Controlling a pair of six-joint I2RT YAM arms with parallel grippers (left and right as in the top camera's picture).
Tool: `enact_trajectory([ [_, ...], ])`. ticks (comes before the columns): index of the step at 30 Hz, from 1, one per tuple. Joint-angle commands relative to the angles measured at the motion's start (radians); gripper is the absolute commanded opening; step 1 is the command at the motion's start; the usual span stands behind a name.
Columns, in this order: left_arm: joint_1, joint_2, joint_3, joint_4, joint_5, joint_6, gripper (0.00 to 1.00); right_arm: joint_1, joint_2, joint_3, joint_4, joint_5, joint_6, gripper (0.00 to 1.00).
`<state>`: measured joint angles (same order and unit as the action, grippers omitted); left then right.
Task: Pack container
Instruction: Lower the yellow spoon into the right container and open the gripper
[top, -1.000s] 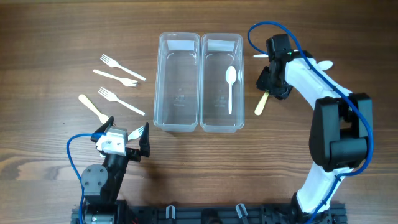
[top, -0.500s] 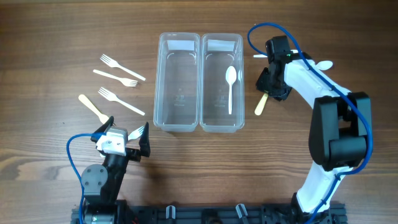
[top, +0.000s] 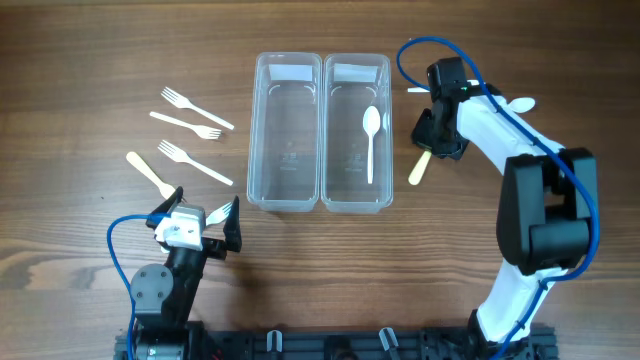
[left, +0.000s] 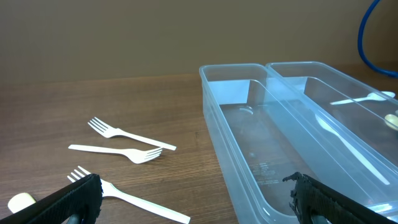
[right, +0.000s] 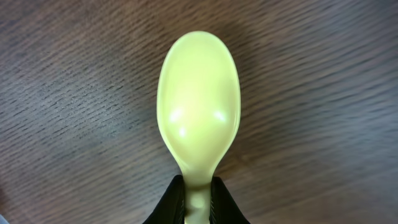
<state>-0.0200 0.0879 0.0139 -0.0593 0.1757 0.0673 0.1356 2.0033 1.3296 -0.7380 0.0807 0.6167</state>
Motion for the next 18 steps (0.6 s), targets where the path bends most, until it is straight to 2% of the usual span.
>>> enact_trajectory([
  [1,-0.005,-0.003,-0.008,0.001,-0.002,0.015,1.00,0.000,-0.137,0.063,0.014,0.077,-0.084,0.04],
  [4,-0.005,-0.003,-0.008,0.000,-0.002,0.015,1.00,0.002,-0.273,0.072,0.058,0.044,-0.094,0.04],
  [6,-0.005,-0.003,-0.008,0.000,-0.002,0.015,1.00,0.002,-0.333,0.072,0.091,-0.070,-0.093,0.04],
  [9,-0.005,-0.003,-0.008,0.000,-0.002,0.015,1.00,0.027,-0.342,0.072,0.114,-0.235,-0.098,0.04],
  [10,-0.005,-0.003,-0.008,0.000,-0.002,0.015,1.00,0.048,-0.338,0.072,0.120,-0.288,-0.153,0.04],
  [14,-0.005,-0.003,-0.008,0.001,-0.002,0.015,1.00,0.151,-0.337,0.072,0.123,-0.291,-0.300,0.04],
  [18,-0.005,-0.003,-0.008,0.001,-0.002,0.015,1.00,0.216,-0.337,0.071,0.116,-0.269,-0.299,0.04],
])
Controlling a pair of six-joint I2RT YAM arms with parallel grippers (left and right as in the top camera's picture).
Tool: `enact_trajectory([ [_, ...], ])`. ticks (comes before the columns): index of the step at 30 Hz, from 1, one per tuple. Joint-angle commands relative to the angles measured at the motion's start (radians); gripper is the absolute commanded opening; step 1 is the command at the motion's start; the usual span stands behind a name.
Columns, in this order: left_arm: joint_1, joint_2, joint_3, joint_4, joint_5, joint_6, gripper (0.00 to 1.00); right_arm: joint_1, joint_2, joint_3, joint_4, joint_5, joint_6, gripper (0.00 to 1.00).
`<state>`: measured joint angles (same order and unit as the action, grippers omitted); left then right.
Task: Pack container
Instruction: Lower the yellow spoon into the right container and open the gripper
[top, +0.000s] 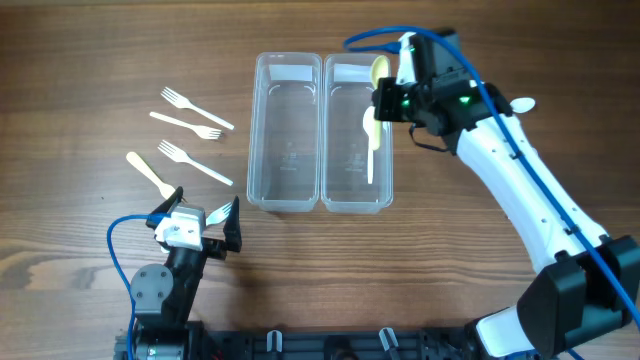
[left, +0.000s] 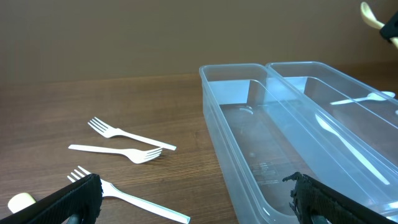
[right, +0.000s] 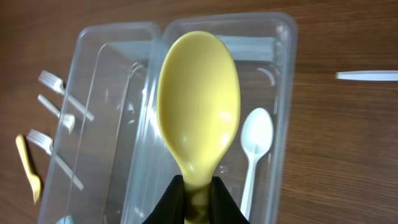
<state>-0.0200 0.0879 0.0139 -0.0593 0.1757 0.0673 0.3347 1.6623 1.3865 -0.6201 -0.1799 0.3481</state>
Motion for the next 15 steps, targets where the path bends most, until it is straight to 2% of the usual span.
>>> enact_trajectory([
  [1,-0.005,-0.003,-0.008,0.000,-0.002,0.015,1.00,0.023,0.004,0.013,-0.008,-0.008,-0.031,0.04],
  [4,-0.005,-0.003,-0.008,0.001,-0.002,0.015,1.00,0.042,0.032,0.012,-0.024,-0.009,-0.031,0.05],
  [7,-0.005,-0.003,-0.008,0.000,-0.002,0.015,1.00,0.060,0.065,0.012,-0.020,-0.035,-0.031,0.12],
  [8,-0.005,-0.003,-0.008,0.000,-0.002,0.015,1.00,0.066,0.072,0.012,-0.019,-0.039,-0.031,0.27],
  [9,-0.005,-0.003,-0.008,0.001,-0.002,0.015,1.00,0.068,0.073,0.012,-0.009,-0.039,-0.032,0.46],
  [10,-0.005,-0.003,-0.008,0.000,-0.002,0.015,1.00,0.068,0.073,0.012,0.007,-0.039,-0.034,0.52],
  [13,-0.005,-0.003,-0.008,0.000,-0.002,0.015,1.00,0.060,0.059,0.024,0.109,-0.010,-0.033,0.55],
  [15,-0.005,-0.003,-0.008,0.000,-0.002,0.015,1.00,0.032,0.037,0.084,0.082,0.116,-0.034,0.54],
])
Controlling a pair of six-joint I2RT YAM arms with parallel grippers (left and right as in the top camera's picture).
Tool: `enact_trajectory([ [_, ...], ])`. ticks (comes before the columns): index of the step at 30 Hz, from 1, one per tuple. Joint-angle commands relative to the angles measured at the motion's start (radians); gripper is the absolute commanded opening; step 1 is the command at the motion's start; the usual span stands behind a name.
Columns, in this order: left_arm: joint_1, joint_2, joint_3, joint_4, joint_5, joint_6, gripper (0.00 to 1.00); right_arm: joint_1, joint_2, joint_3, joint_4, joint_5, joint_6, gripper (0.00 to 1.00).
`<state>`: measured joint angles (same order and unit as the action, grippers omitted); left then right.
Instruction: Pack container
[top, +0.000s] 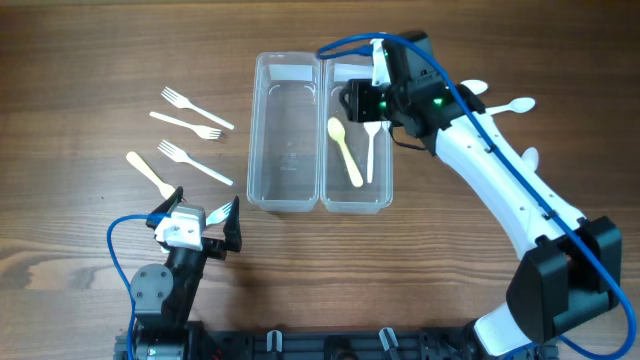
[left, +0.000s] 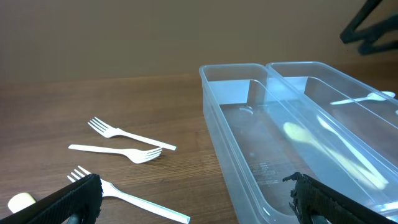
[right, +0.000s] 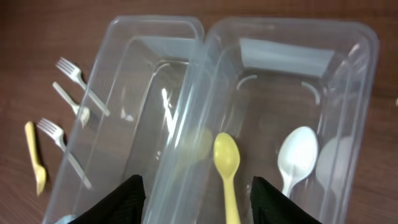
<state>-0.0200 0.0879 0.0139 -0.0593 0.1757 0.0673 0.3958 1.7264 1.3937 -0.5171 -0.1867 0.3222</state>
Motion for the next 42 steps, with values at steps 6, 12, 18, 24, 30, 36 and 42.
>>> enact_trajectory([
  [6,-0.005,-0.003,-0.008,0.000,-0.002,0.015,1.00,-0.264,-0.047,0.222,-0.348,0.380,-0.009,0.52],
  [12,-0.005,-0.003,-0.008,0.000,-0.002,0.015,1.00,-0.592,-0.047,0.220,-0.611,0.403,-0.117,0.52],
  [18,-0.005,-0.003,-0.008,0.000,-0.002,0.015,1.00,-0.671,-0.047,0.075,-0.606,0.389,-0.160,0.47],
  [24,-0.005,-0.003,-0.008,0.001,-0.002,0.015,1.00,-0.741,-0.047,-0.151,-0.460,0.388,-0.166,0.47],
  [30,-0.005,-0.003,-0.008,0.001,-0.002,0.015,1.00,-0.802,-0.047,-0.304,-0.259,0.238,-0.281,0.37],
  [36,-0.005,-0.003,-0.008,0.000,-0.002,0.015,1.00,-0.802,-0.045,-0.386,-0.128,0.215,-0.304,0.34],
  [42,-0.005,-0.003,-0.008,0.000,-0.002,0.015,1.00,-0.802,0.019,-0.437,-0.028,0.215,-0.346,0.28],
])
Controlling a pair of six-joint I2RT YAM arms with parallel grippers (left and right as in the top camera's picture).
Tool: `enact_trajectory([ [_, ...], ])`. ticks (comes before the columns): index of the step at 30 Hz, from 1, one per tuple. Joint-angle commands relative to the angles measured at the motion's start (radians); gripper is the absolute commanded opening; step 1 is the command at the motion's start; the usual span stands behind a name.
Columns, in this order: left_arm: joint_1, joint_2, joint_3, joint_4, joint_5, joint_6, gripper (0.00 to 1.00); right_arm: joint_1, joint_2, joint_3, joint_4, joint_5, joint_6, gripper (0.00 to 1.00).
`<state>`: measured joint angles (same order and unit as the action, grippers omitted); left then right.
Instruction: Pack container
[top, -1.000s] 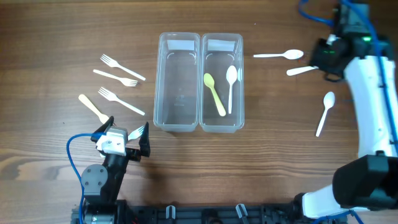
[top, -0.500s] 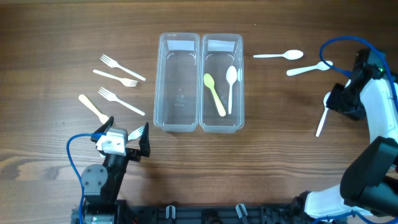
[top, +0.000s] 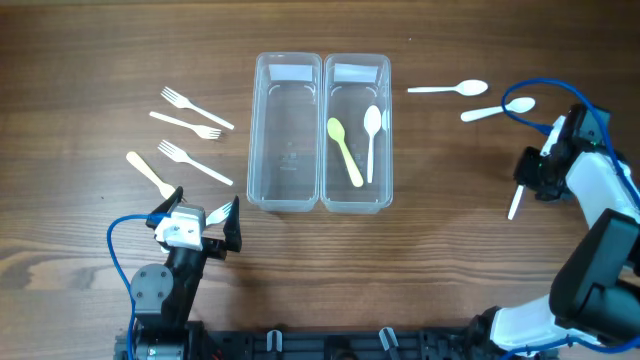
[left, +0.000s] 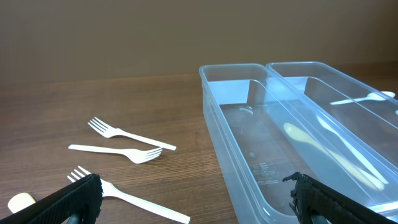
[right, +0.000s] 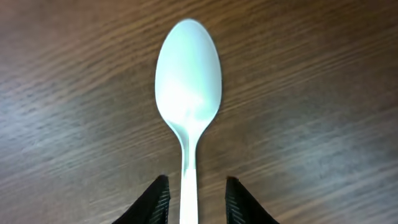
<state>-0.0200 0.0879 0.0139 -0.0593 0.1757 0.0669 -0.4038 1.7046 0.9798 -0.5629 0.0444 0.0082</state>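
Observation:
Two clear containers stand side by side. The left one holds nothing; the right one holds a yellow spoon and a white spoon. My right gripper is low at the table's right side, open, its fingers either side of the handle of another white spoon, gripper not closed on it. My left gripper rests open near the front left, gripper holding nothing. Three white forks and a yellow utensil lie left of the containers.
Two more white spoons lie on the wood right of the containers. The blue cable loops above the right arm. The left wrist view shows the forks and both containers ahead.
My right gripper was open above the right container, with the yellow spoon lying inside. Now it is at the table's right side, open around a white spoon's handle. The left arm has not moved.
My right gripper was shut on the yellow spoon on the table right of the containers. Then it held that spoon above the right container. Then the spoon lay in the container and the gripper was open. Now the gripper straddles a white spoon far right.

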Motion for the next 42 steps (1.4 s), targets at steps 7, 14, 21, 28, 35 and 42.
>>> enact_trajectory([
  [7,-0.005,-0.003,-0.008,0.000,-0.002,0.015,1.00,-0.003,0.150,-0.023,0.074,-0.028,-0.031,0.22],
  [14,-0.005,-0.003,-0.008,0.000,-0.002,0.015,1.00,-0.002,0.210,-0.022,0.080,-0.055,-0.005,0.15],
  [21,-0.005,-0.003,-0.008,0.001,-0.002,0.015,1.00,-0.002,0.185,0.023,0.023,-0.132,0.025,0.04],
  [28,-0.005,-0.003,-0.008,0.000,-0.002,0.015,1.00,0.111,-0.082,0.399,-0.088,-0.307,0.078,0.04],
  [35,-0.005,-0.003,-0.008,0.000,-0.002,0.015,1.00,0.598,-0.120,0.406,-0.023,-0.297,0.182,0.04],
  [42,-0.005,-0.003,-0.008,0.000,-0.002,0.015,1.00,0.754,0.026,0.402,-0.022,-0.229,0.186,0.45],
])
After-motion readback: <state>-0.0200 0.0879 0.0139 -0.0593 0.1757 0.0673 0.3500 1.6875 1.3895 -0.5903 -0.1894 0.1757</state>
